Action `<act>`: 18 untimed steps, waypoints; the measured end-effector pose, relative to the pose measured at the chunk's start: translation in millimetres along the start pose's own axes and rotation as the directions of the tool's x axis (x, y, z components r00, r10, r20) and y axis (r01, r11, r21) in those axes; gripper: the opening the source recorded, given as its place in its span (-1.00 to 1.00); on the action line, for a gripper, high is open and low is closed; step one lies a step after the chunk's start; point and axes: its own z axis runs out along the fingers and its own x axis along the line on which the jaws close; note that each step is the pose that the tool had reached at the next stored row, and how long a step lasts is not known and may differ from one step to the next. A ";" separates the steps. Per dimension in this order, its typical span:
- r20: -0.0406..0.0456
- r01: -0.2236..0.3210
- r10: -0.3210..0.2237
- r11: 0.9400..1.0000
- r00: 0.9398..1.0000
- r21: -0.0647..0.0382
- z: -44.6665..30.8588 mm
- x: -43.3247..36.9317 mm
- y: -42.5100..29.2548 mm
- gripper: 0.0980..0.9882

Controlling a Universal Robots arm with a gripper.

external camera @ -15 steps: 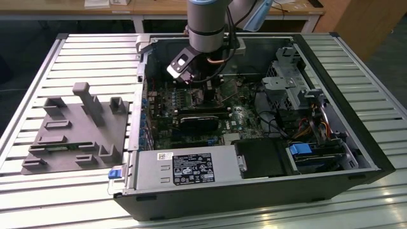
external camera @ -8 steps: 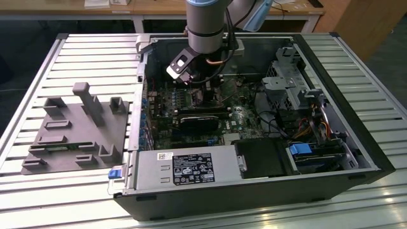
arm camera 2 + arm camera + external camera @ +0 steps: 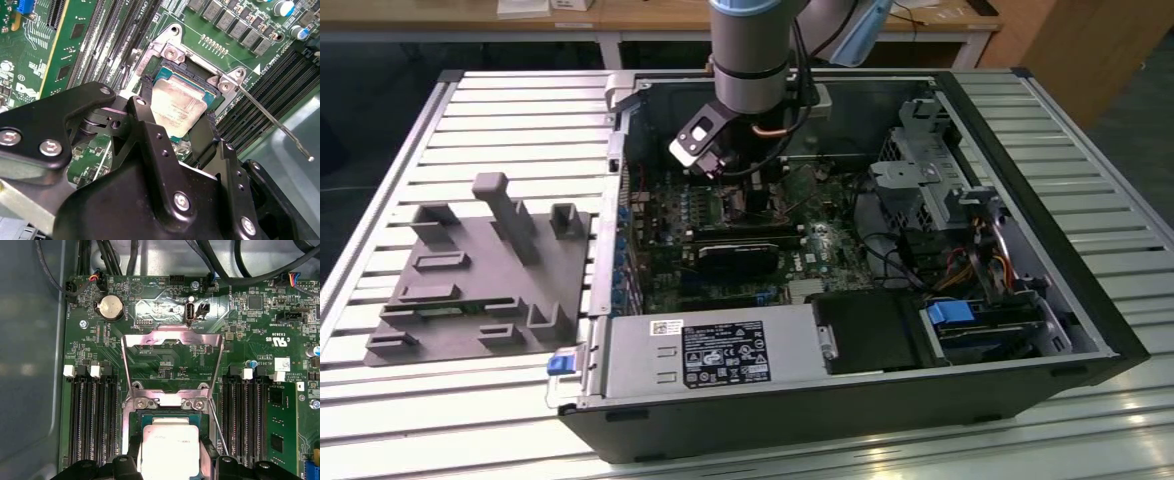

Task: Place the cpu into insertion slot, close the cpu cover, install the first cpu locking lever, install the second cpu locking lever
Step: 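Place the cpu into insertion slot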

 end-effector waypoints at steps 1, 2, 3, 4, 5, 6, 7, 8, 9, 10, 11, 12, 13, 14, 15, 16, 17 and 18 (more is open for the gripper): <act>0.000 0.000 0.000 1.000 1.000 0.000 0.0 0.0 0.0 -0.01; 0.000 0.000 0.000 1.000 1.000 0.000 0.1 0.1 0.0 -0.01; 0.000 0.000 0.000 1.000 1.000 0.000 0.1 0.1 0.0 -0.01; 0.000 0.000 0.000 1.000 1.000 0.000 0.2 0.1 0.0 -0.01; 0.000 -0.003 0.003 1.000 1.000 0.000 0.6 0.1 0.0 -0.01; 0.000 -0.007 0.007 1.000 1.000 0.000 0.9 0.1 0.0 -0.01; 0.000 -0.009 0.009 1.000 1.000 0.000 0.9 0.0 0.0 -0.01; 0.000 -0.010 0.010 1.000 1.000 0.000 0.9 0.0 0.0 -0.01; 0.000 -0.010 0.010 1.000 1.000 0.000 0.9 0.0 0.0 -0.01; 0.001 -0.010 0.010 1.000 1.000 0.000 0.9 0.0 0.0 -0.01; 0.000 -0.010 0.010 1.000 1.000 0.000 0.9 0.0 0.0 -0.01; 0.000 -0.010 0.010 1.000 1.000 0.000 0.9 0.0 0.0 -0.01; 0.000 -0.010 0.010 1.000 1.000 0.000 0.9 0.0 0.0 -0.01; 0.000 -0.010 0.010 1.000 1.000 0.000 0.9 0.0 0.0 -0.01; 0.000 -0.010 0.010 1.000 1.000 0.000 0.9 0.0 0.0 0.01; 0.000 -0.010 0.010 1.000 1.000 0.000 0.9 0.0 0.0 0.01; 0.000 -0.010 0.010 1.000 1.000 0.000 0.9 0.0 0.0 0.15; 0.000 -0.010 0.010 1.000 1.000 0.000 0.9 0.0 0.0 0.15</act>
